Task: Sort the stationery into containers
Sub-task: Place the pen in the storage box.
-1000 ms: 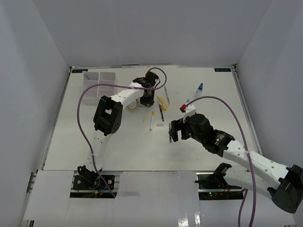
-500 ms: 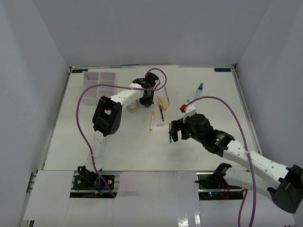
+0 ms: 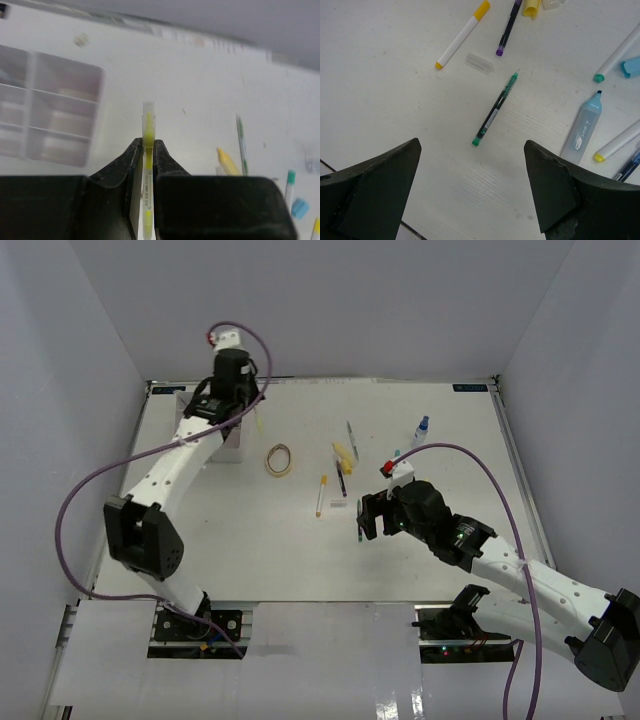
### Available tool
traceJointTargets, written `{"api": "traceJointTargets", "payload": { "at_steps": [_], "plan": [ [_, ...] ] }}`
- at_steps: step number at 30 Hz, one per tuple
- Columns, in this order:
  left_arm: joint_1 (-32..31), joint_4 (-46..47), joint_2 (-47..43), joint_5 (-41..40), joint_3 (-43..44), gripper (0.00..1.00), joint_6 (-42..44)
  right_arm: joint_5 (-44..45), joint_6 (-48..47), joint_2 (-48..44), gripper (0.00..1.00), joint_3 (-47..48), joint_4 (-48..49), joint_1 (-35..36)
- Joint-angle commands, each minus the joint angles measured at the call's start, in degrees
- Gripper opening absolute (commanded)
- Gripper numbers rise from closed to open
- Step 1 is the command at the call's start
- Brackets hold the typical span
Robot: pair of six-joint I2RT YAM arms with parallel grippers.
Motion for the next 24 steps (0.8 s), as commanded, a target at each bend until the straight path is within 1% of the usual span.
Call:
{"api": "traceJointTargets", "payload": {
  "at_steps": [1, 2, 3, 4, 5, 6, 7, 11, 13, 15, 17, 24],
  "plan": [
    [8.29, 14.55, -8.1, -5.72, -8.5, 0.05, -3.6, 0.36, -1.11, 0.07, 0.9, 1.54, 1.22, -0.13],
    [11.0, 17.04, -9.43, -6.86, -10.7, 0.05, -4.57, 0.27, -1.2, 0.15, 0.9, 1.63, 1.3, -0.04],
    [12.42, 21.59, -10.58, -7.83, -14.02, 0.05, -5.45, 0.27, -1.29, 0.07, 0.9, 1.72, 1.39, -0.13],
    [13.57, 23.81, -12.16, -9.06, -15.45, 0.05, -6.94, 0.18, -1.55, 0.07, 0.9, 1.72, 1.39, -0.13],
    [15.58, 26.01, -12.61, -9.6, -16.68, 0.05, -7.31, 0.18, -1.73, 0.07, 0.9, 1.81, 1.39, -0.13],
    [16.56, 30.3, -12.78, -10.3, -18.35, 0.06, -7.66, 0.36, -1.82, 0.15, 0.9, 1.81, 1.48, -0.04],
    [17.35, 31.9, -12.53, -10.91, -18.8, 0.07, -7.92, 0.45, -1.99, 0.33, 0.9, 1.81, 1.39, -0.13],
    [21.92, 36.39, -9.72, -12.42, -19.24, 0.08, -10.81, 0.36, -2.52, 0.77, 0.9, 2.07, 1.39, -0.13],
    [22.54, 38.86, -8.49, -12.85, -20.03, 0.08, -12.22, 0.36, -2.78, 1.03, 0.9, 2.16, 1.57, -0.22],
    [24.73, 41.75, -6.47, -13.38, -20.38, 0.08, -13.99, 0.53, -3.4, 1.64, 0.9, 2.33, 1.65, -0.13],
    [25.61, 43.43, -3.84, -14.6, -19.95, 0.07, -14.08, 0.62, -4.01, 2.61, 0.9, 3.03, 1.57, -0.13],
    [27.55, 47.47, 3.02, -14.35, -17.05, 0.07, -15.92, 0.27, -5.33, 5.07, 0.9, 4.62, 1.57, -0.22]
  ]
}}
